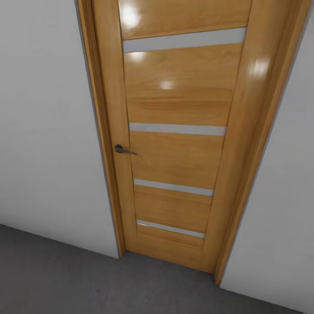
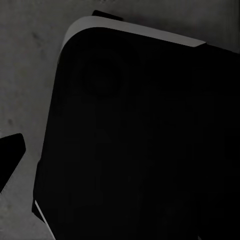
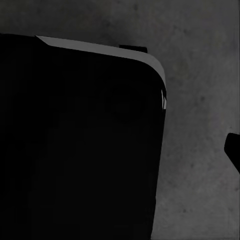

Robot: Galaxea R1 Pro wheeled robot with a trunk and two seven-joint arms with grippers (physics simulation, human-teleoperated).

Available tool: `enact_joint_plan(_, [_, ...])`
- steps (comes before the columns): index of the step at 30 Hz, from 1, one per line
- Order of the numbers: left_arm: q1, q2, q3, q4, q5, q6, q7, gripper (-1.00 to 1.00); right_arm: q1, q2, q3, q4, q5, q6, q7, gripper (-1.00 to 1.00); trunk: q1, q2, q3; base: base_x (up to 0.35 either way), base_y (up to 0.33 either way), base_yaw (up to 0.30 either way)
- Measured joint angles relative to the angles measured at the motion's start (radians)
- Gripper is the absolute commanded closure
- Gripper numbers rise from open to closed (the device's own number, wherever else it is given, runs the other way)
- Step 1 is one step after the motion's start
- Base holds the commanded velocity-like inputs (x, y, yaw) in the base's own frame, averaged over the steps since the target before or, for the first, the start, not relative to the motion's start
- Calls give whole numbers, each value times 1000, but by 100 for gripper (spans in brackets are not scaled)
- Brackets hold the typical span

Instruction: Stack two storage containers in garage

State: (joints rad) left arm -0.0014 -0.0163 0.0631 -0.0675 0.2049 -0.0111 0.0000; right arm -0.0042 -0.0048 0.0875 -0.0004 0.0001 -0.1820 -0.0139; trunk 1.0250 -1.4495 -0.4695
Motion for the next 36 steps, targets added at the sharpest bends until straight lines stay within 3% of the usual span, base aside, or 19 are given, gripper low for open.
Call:
enact_joint_plan(13, [0,1,0,-1,0,0,0,-100,0,-1,0,0,0,0,0,-100,0,0,0,116,102,-225])
enact_joint_plan(25, [0,1,0,-1,0,0,0,-100,0,-3,4,0,3,2,0,-100,0,0,0,227,181,-23])
enact_joint_plan(36, [0,1,0,-1,0,0,0,-100,0,-4,4,0,2,3,0,-100,0,0,0,39,16,0])
